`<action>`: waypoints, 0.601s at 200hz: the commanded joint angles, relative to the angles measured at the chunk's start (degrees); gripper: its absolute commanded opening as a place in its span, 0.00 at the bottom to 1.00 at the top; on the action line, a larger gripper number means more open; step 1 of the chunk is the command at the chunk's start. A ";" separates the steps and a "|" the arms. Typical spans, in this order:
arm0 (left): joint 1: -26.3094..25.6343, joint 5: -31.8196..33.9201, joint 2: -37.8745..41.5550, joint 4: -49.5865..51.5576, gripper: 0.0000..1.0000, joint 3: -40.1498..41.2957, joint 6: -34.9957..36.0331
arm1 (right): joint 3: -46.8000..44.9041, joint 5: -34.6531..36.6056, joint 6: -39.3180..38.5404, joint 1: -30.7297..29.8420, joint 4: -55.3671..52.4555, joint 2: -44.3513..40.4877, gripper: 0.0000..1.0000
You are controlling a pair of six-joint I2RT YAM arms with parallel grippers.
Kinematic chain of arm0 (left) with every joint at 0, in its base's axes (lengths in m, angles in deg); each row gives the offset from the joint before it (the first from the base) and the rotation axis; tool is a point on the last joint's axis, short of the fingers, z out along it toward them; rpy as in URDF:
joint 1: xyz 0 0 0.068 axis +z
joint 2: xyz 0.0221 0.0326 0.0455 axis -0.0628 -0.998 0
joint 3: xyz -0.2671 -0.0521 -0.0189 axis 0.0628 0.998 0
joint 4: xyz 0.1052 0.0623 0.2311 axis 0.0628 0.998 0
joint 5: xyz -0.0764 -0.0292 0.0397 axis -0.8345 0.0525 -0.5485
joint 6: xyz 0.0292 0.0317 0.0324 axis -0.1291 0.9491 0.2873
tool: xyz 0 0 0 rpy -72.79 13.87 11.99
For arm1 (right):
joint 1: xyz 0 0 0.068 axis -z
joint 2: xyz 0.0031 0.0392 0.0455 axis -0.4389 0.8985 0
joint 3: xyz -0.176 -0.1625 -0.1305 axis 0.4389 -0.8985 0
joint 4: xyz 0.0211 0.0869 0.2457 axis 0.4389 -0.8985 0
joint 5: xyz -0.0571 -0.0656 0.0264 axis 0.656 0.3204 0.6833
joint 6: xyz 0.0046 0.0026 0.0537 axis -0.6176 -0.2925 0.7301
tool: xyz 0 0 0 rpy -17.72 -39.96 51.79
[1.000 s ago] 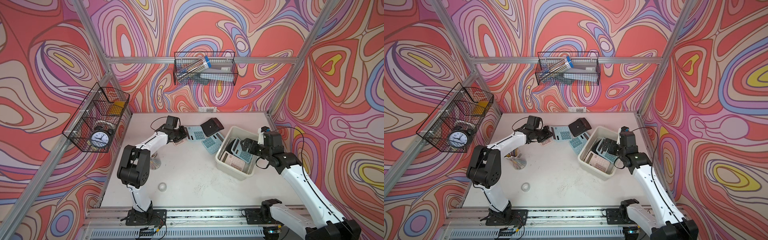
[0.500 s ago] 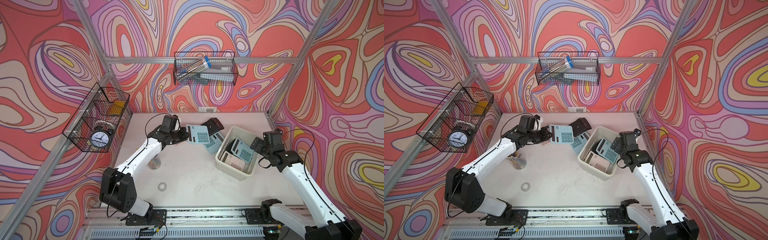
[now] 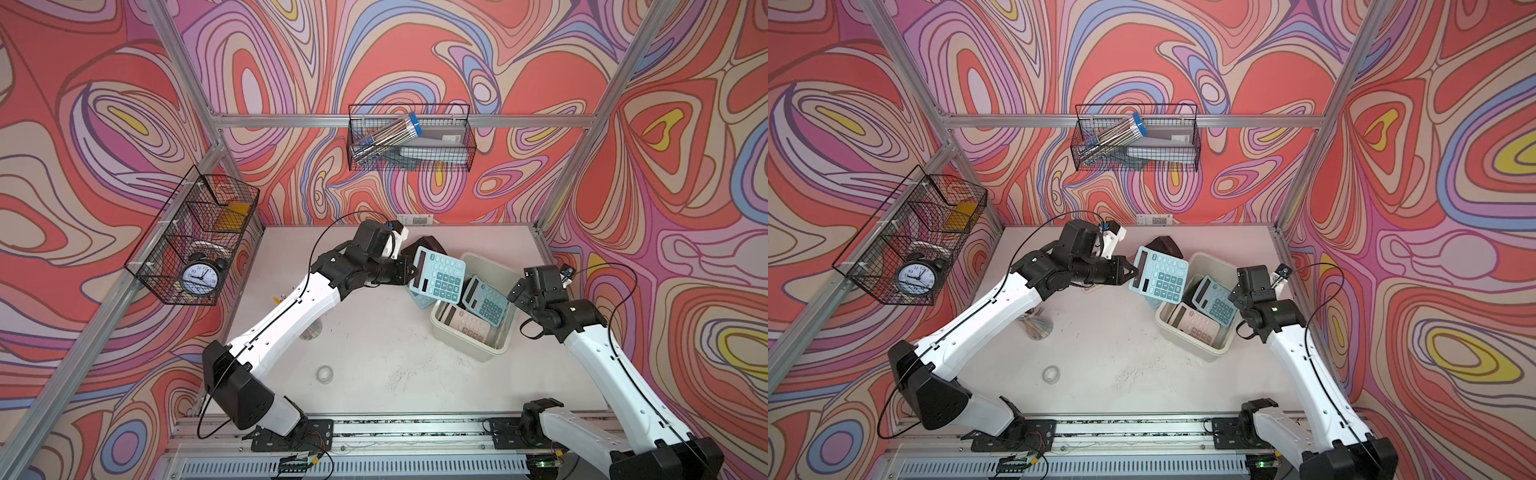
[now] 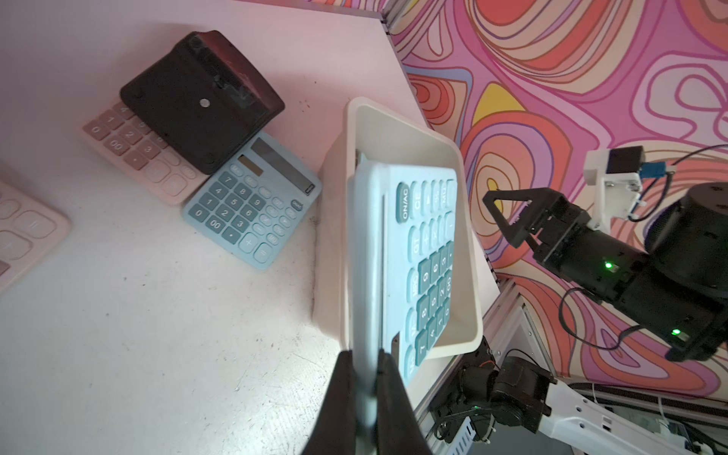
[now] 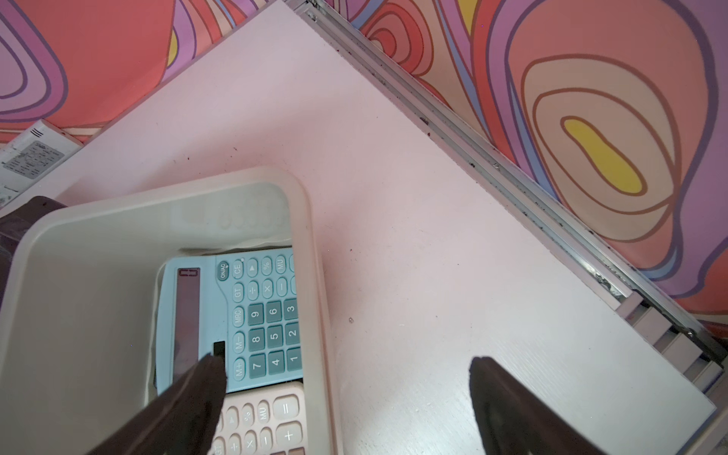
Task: Put the calculator in the storage box
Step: Place the calculator in the storage box.
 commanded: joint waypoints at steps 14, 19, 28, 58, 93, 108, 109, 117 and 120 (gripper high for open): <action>-3.24 1.37 -7.00 9.60 0.00 -7.53 5.87 | 0.79 1.70 0.87 0.16 -1.33 0.07 0.98; -3.60 1.54 -7.93 10.32 0.00 -8.43 6.19 | 0.77 1.73 0.87 0.22 -1.33 0.11 0.98; -4.26 1.80 -9.51 11.47 0.00 -9.95 6.79 | 0.77 1.67 0.94 0.22 -1.42 0.25 0.98; -5.98 2.46 -14.48 13.58 0.00 -14.35 7.73 | 0.83 1.51 0.83 0.23 -1.51 0.52 0.98; -7.53 1.68 -20.96 16.88 0.00 -19.51 8.63 | 0.94 1.39 0.69 0.22 -1.59 0.76 0.98; -8.43 2.03 -22.70 17.58 0.00 -20.69 9.03 | 0.94 1.43 0.69 0.23 -1.59 0.81 0.98; -8.50 2.03 -22.77 17.67 0.00 -20.76 9.06 | 0.90 1.42 0.69 0.23 -1.64 0.80 0.98; -8.93 2.43 -23.46 18.05 0.00 -21.12 9.25 | 0.81 1.41 0.78 0.19 -1.44 0.79 0.98; -9.10 2.64 -23.70 18.32 0.00 -21.21 9.30 | 0.77 1.43 0.79 0.18 -1.39 0.86 0.98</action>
